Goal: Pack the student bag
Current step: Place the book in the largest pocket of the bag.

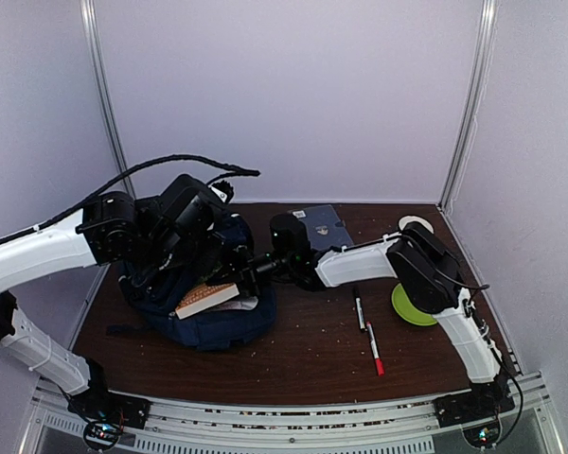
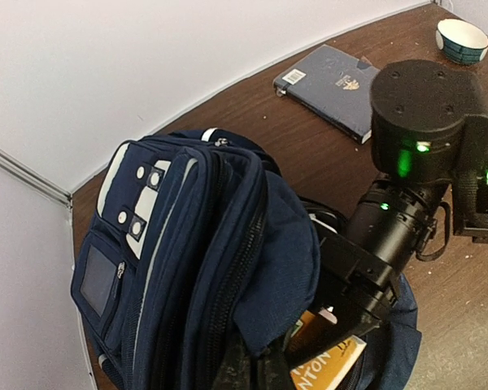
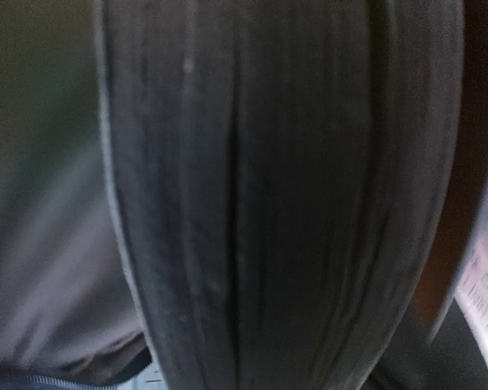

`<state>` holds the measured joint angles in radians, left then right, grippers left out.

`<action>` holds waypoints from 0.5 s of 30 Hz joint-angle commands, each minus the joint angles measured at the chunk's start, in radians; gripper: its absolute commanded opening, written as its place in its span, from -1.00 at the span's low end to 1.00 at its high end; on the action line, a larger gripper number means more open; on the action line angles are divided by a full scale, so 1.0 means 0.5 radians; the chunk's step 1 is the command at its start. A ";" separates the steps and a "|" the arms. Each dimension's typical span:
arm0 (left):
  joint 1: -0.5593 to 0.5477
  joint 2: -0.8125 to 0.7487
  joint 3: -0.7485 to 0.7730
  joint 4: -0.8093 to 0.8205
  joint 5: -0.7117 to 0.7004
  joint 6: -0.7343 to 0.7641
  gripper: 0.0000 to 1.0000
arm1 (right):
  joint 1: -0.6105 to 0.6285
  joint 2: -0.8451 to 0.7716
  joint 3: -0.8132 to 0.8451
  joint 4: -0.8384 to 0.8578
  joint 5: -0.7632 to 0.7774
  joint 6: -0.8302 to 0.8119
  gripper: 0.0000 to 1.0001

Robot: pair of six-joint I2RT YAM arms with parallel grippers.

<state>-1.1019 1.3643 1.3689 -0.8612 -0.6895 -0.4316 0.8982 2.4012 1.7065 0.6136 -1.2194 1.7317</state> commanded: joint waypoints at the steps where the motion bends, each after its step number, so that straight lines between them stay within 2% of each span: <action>1: -0.033 -0.081 0.107 0.376 -0.012 0.044 -1.00 | -0.014 0.006 0.311 -0.390 0.129 -0.438 -1.00; 15: -0.102 -0.034 0.105 0.459 0.097 0.145 -1.00 | -0.031 0.250 0.614 -0.690 0.311 -0.623 -0.97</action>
<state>-1.1141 1.3651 1.3689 -0.8204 -0.6601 -0.3920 0.8902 2.5072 1.9427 0.2874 -1.1145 1.4719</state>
